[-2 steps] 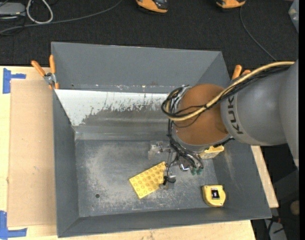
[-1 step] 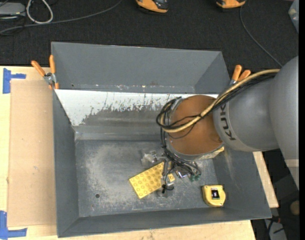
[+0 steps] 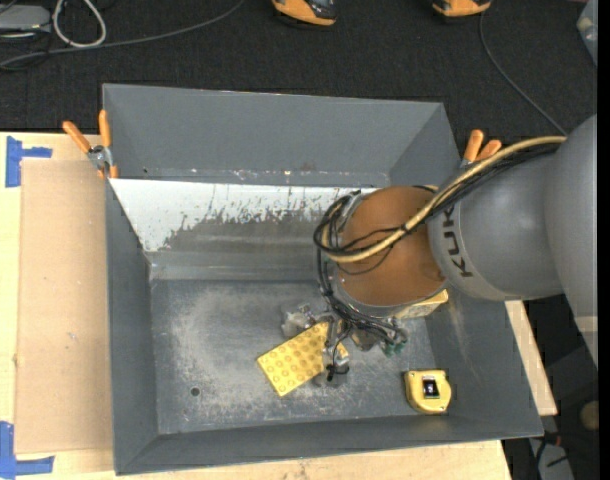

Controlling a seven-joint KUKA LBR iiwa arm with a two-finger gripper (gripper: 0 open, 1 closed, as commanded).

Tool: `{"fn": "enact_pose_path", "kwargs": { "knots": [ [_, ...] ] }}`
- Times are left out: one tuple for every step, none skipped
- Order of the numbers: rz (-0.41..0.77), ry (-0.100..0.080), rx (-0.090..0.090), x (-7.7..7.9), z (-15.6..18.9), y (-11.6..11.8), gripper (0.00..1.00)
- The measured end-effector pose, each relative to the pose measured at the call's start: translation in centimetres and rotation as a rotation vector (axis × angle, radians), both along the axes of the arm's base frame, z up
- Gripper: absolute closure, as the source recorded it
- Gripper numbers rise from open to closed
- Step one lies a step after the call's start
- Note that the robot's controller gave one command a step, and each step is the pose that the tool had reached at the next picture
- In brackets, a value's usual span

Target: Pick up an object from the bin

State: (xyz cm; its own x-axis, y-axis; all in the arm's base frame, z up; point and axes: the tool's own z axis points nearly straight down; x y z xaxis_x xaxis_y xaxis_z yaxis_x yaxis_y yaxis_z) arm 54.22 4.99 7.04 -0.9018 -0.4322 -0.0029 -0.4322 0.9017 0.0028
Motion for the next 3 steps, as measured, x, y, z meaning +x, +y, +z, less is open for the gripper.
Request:
{"fn": "enact_pose_path", "kwargs": {
  "knots": [
    [-0.001, 0.000, 0.000, 0.0, 0.0, 0.0, 1.00],
    [-0.003, 0.008, 0.000, -0.2, 3.4, 0.1, 1.00],
    [-0.005, 0.010, 0.001, -0.3, 10.3, 0.1, 1.00]
  ]
}}
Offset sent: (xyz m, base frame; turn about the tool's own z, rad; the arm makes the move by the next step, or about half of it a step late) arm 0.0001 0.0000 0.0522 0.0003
